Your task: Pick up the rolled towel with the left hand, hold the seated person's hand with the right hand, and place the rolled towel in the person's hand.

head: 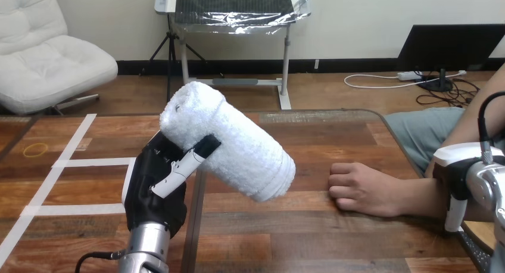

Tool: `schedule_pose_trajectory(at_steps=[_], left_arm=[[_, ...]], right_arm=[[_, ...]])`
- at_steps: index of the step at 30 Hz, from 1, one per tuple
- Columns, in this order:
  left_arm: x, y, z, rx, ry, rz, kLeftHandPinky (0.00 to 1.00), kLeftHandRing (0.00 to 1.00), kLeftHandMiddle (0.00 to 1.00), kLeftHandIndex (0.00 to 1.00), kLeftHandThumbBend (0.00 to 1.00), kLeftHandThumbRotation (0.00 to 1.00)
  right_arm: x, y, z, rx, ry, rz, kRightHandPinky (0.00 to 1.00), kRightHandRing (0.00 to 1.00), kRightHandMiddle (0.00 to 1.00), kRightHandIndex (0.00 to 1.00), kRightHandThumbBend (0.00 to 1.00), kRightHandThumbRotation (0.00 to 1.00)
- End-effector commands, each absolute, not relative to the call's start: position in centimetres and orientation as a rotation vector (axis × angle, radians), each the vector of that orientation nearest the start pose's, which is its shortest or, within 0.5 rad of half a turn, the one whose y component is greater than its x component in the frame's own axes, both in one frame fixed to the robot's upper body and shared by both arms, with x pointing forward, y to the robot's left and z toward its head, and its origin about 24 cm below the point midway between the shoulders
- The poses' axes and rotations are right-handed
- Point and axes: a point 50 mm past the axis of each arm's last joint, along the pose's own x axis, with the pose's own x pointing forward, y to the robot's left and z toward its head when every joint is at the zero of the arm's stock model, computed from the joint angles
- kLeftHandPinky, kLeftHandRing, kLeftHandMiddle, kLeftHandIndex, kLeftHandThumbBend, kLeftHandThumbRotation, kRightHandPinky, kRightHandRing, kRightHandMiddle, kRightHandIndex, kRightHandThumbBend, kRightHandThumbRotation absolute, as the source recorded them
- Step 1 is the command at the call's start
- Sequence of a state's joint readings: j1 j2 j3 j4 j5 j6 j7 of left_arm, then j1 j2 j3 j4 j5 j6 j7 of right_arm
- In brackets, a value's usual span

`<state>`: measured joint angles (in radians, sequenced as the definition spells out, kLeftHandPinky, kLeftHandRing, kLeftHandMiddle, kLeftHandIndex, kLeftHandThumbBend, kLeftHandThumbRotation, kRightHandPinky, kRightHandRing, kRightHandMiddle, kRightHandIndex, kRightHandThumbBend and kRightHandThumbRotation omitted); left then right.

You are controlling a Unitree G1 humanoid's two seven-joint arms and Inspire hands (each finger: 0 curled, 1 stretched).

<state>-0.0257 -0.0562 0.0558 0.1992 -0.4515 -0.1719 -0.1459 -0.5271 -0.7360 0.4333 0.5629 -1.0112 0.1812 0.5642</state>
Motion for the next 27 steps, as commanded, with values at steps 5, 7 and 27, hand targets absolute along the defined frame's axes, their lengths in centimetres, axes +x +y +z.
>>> schedule_pose_trajectory(at_steps=[5, 7, 27], left_arm=[[26.45, 14.35, 4.49, -0.504, -0.158, -0.052, 0.40, 0.42, 0.47, 0.50, 0.70, 0.00], [26.45, 14.36, 4.47, -0.495, -0.159, -0.052, 0.40, 0.42, 0.47, 0.50, 0.70, 0.00], [26.63, 14.31, 4.18, -0.500, -0.145, -0.046, 0.40, 0.42, 0.47, 0.50, 0.70, 0.00]], right_arm=[[33.36, -27.63, 6.26, -1.772, 0.713, 0.368, 0.16, 0.27, 0.43, 0.68, 0.68, 0.08], [33.32, -27.64, 6.06, -1.767, 0.709, 0.363, 0.15, 0.26, 0.43, 0.68, 0.68, 0.07], [32.89, -27.64, 6.18, -1.725, 0.563, 0.316, 0.12, 0.25, 0.42, 0.65, 0.64, 0.00]])
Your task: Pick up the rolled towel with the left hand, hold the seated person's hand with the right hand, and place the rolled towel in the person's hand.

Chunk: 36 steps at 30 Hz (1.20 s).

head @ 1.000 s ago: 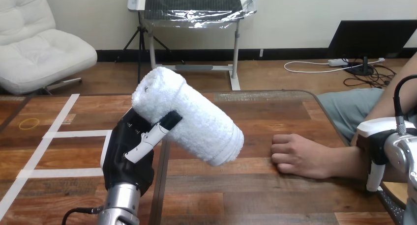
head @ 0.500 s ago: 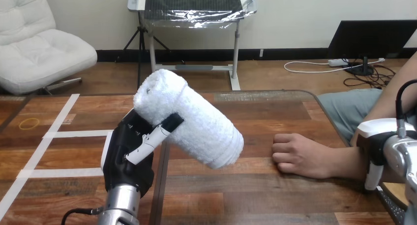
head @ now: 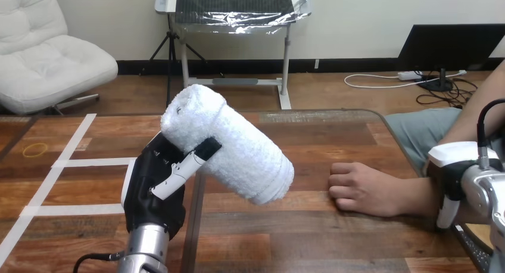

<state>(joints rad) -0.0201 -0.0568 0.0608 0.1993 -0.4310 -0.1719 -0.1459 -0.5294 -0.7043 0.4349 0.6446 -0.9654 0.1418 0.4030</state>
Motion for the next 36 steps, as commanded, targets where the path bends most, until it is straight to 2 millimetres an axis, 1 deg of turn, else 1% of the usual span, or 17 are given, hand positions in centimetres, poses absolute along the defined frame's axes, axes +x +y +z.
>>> schedule_pose_trajectory(at_steps=[1, 8, 15, 18, 27, 36], left_arm=[[26.6, 14.3, 4.2, -0.497, -0.145, -0.044, 0.40, 0.42, 0.47, 0.50, 0.70, 0.00], [26.9, 14.0, 3.9, -0.513, -0.126, -0.030, 0.40, 0.42, 0.46, 0.50, 0.71, 0.00], [27.3, 13.6, 3.5, -0.511, -0.107, -0.021, 0.40, 0.42, 0.46, 0.50, 0.73, 0.00], [27.5, 13.4, 3.3, -0.513, -0.101, -0.014, 0.40, 0.42, 0.46, 0.50, 0.74, 0.00], [28.2, 12.8, 2.8, -0.540, -0.091, 0.002, 0.39, 0.41, 0.47, 0.50, 0.75, 0.00], [29.1, 12.0, 2.4, -0.553, -0.069, 0.013, 0.38, 0.41, 0.47, 0.49, 0.77, 0.00]], right_arm=[[32.9, -27.6, 6.3, -1.720, 0.554, 0.310, 0.14, 0.27, 0.44, 0.63, 0.64, 0.00], [32.6, -27.6, 6.8, -1.672, 0.497, 0.277, 0.20, 0.34, 0.48, 0.58, 0.64, 0.00], [32.4, -27.6, 7.5, -1.641, 0.439, 0.252, 0.18, 0.32, 0.46, 0.52, 0.65, 0.00], [32.2, -27.5, 8.0, -1.618, 0.394, 0.235, 0.15, 0.28, 0.41, 0.46, 0.67, 0.00], [32.0, -27.4, 8.8, -1.582, 0.323, 0.196, 0.11, 0.23, 0.35, 0.39, 0.68, 0.00], [31.8, -27.1, 9.8, -1.579, 0.268, 0.174, 0.12, 0.22, 0.34, 0.39, 0.70, 0.00]])
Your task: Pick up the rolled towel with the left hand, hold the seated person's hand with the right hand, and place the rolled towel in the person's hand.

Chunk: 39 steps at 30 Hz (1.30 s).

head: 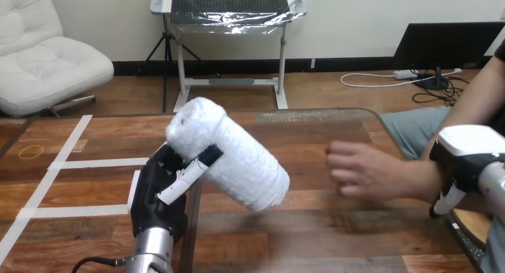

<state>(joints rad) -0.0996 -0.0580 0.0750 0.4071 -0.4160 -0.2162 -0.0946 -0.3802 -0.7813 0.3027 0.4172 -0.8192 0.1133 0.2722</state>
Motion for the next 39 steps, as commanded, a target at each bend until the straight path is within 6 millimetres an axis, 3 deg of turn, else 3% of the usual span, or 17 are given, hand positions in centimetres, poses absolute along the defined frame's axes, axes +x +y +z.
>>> schedule_pose_trajectory(at_steps=[1, 22, 39], left_arm=[[29.1, 11.9, 2.3, -0.552, -0.069, 0.012, 0.38, 0.41, 0.47, 0.49, 0.78, 0.00], [30.8, 9.4, 2.1, -0.529, -0.026, 0.003, 0.36, 0.40, 0.45, 0.47, 0.83, 0.01], [32.2, 5.4, 3.4, -0.519, 0.013, -0.037, 0.35, 0.39, 0.44, 0.47, 0.81, 0.02]], right_arm=[[31.8, -27.1, 9.8, -1.578, 0.264, 0.172, 0.12, 0.22, 0.34, 0.39, 0.70, 0.00], [31.5, -25.9, 12.1, -1.540, 0.149, 0.142, 0.12, 0.21, 0.31, 0.37, 0.73, 0.00], [31.1, -24.8, 13.7, -1.534, 0.082, 0.142, 0.12, 0.20, 0.30, 0.36, 0.74, 0.00]])
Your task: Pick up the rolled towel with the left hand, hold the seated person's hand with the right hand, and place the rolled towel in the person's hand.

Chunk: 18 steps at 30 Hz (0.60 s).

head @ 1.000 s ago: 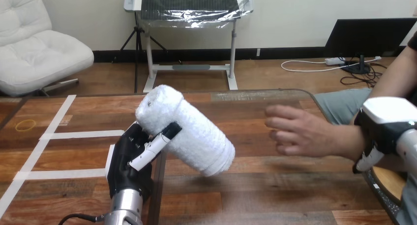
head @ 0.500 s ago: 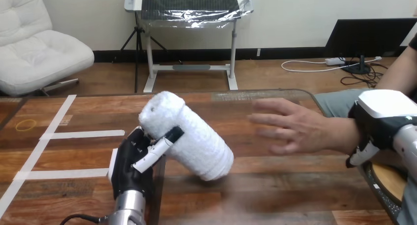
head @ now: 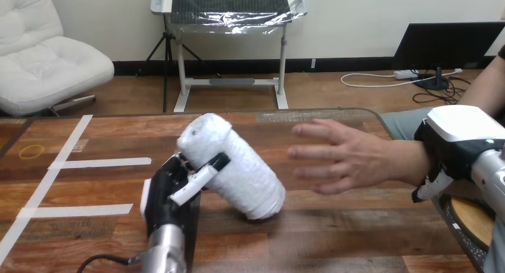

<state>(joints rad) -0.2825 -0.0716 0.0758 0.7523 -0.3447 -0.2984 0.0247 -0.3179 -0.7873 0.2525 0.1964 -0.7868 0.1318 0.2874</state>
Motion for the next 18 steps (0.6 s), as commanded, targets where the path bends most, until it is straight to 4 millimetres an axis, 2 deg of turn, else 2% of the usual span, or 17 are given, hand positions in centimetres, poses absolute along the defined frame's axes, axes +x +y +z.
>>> schedule_pose_trajectory(at_steps=[1, 8, 18], left_arm=[[32.2, 5.2, 3.5, -0.519, 0.014, -0.040, 0.35, 0.39, 0.45, 0.47, 0.81, 0.02], [32.5, 3.1, 4.5, -0.573, 0.017, -0.090, 0.36, 0.40, 0.44, 0.47, 0.82, 0.01], [32.6, 0.6, 6.1, -0.602, 0.006, -0.154, 0.38, 0.40, 0.44, 0.47, 0.77, 0.00]], right_arm=[[31.1, -24.7, 13.8, -1.533, 0.078, 0.142, 0.12, 0.20, 0.30, 0.36, 0.75, 0.00], [31.0, -24.4, 13.9, -1.534, 0.033, 0.141, 0.12, 0.19, 0.29, 0.35, 0.76, 0.00], [30.9, -24.2, 13.9, -1.536, 0.011, 0.149, 0.11, 0.18, 0.27, 0.34, 0.77, 0.00]])
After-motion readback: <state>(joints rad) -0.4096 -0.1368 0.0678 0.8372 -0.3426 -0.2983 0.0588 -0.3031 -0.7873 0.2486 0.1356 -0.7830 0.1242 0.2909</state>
